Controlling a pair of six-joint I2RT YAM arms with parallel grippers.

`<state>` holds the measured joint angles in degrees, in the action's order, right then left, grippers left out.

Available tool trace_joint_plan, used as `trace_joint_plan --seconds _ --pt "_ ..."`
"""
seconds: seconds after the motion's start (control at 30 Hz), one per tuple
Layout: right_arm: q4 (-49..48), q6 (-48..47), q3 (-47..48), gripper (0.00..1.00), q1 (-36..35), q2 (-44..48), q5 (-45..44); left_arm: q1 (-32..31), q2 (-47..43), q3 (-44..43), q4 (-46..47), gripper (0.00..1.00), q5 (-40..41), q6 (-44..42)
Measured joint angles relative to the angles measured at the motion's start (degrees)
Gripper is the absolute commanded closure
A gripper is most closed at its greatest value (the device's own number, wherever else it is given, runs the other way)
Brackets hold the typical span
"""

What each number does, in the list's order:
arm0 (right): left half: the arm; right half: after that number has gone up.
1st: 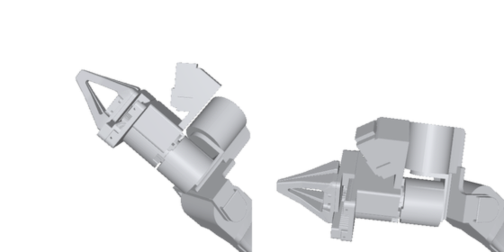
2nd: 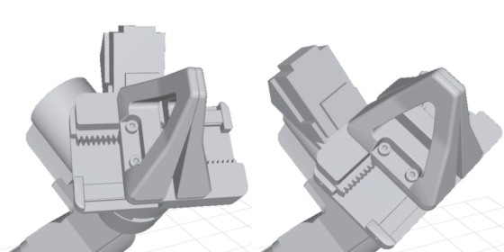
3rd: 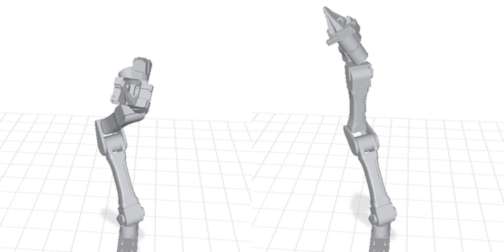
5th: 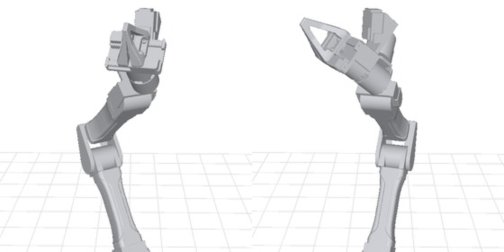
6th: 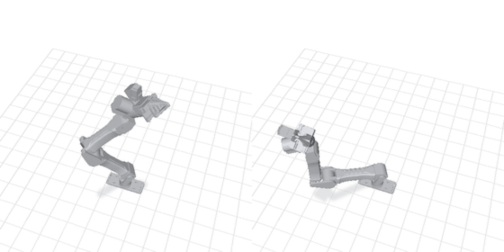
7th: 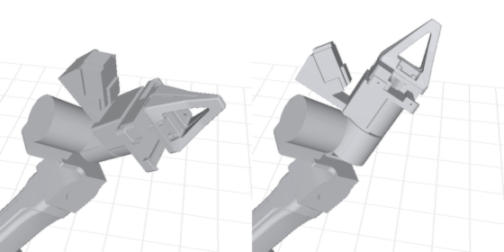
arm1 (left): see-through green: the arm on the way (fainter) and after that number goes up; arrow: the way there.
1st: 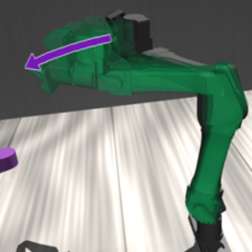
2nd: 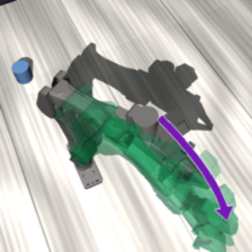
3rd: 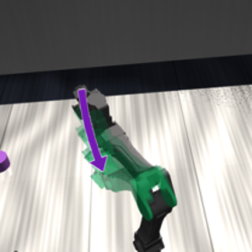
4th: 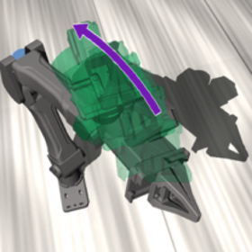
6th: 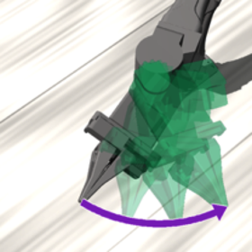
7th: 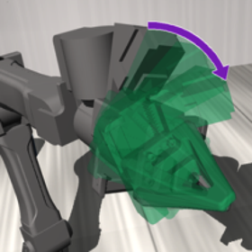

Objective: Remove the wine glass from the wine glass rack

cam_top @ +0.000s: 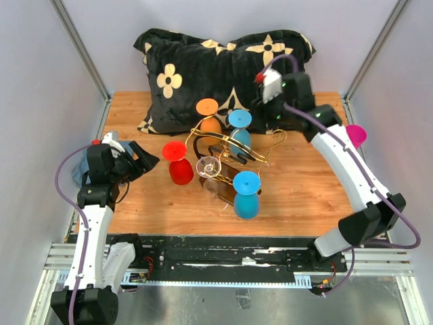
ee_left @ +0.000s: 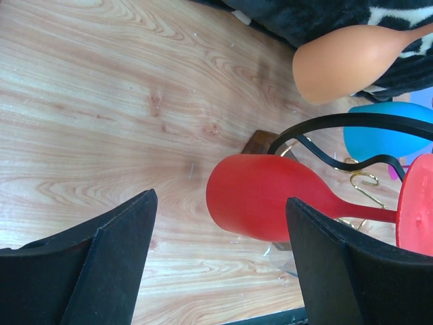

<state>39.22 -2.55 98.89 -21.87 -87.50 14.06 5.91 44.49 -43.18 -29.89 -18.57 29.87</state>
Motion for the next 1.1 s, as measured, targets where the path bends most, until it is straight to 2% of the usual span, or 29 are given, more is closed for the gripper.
trace_joint_plan --seconds 0.2,0.43,0.7,1.1 --pt "-6.58 -17.35 -12.61 0.44 -12.81 8.35 -10.95 0.00 -0.33 0.00 -0.02 0.18 -0.13 0.33" --pt "-12.13 -28.68 -13.77 0.45 -15.98 11.13 -18.49 0.00 -0.94 0.00 0.04 0.18 -0.44 0.90" --pt "-14.36 -34.86 -16.37 0.45 -18.71 10.99 -18.40 0.00 -0.87 0.24 0.76 0.18 -1.09 1.90" --pt "-15.78 -37.79 -14.82 0.44 -19.69 5.27 -16.57 0.00 -0.72 0.24 1.09 0.18 -1.40 2.12"
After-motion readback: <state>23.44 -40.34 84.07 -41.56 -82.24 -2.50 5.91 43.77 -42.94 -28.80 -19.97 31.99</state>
